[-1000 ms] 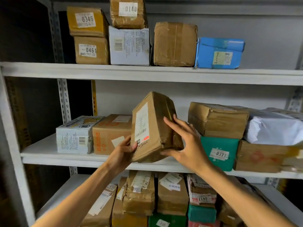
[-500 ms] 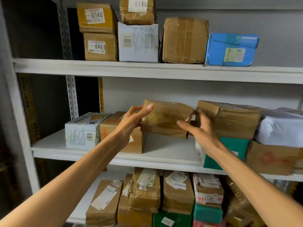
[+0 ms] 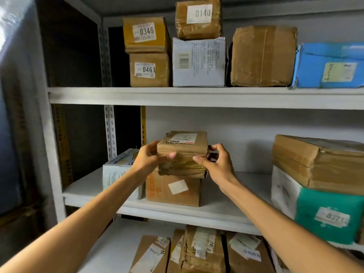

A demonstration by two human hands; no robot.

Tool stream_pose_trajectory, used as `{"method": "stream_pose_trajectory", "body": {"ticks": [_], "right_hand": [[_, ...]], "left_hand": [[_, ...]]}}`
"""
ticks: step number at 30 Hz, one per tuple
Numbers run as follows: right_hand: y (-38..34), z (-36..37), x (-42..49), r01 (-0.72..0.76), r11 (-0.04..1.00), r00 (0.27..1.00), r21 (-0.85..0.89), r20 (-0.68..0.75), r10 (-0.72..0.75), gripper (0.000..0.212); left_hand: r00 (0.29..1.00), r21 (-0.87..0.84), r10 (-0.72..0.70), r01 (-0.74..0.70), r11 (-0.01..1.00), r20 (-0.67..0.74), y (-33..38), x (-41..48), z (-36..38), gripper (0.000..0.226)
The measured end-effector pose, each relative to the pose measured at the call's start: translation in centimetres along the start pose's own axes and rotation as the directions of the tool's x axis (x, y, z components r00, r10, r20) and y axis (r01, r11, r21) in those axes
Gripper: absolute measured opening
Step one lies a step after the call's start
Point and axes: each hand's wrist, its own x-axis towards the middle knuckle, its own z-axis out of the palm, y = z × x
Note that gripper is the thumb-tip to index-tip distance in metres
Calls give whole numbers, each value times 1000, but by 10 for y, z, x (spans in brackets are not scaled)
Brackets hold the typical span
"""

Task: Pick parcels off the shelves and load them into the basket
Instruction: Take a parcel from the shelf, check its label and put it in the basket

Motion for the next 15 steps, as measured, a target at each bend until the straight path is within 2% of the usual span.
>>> {"method": "stream_pose_trajectory", "body": {"ticks": [3, 6, 15], "right_hand": [[13, 21, 16, 10, 1000, 1000, -21, 11, -9, 40], [27, 32, 25, 20, 997, 1000, -77, -19, -21, 40], [48, 39, 25, 72, 996, 993, -44, -96, -76, 41]], "left_hand": [[999, -22, -21, 20, 1000, -38, -18, 17, -13, 107], [998, -40, -42, 40, 998, -48, -39, 27, -19, 92], [999, 5, 31, -31, 1000, -45, -67, 34, -22, 81]]}}
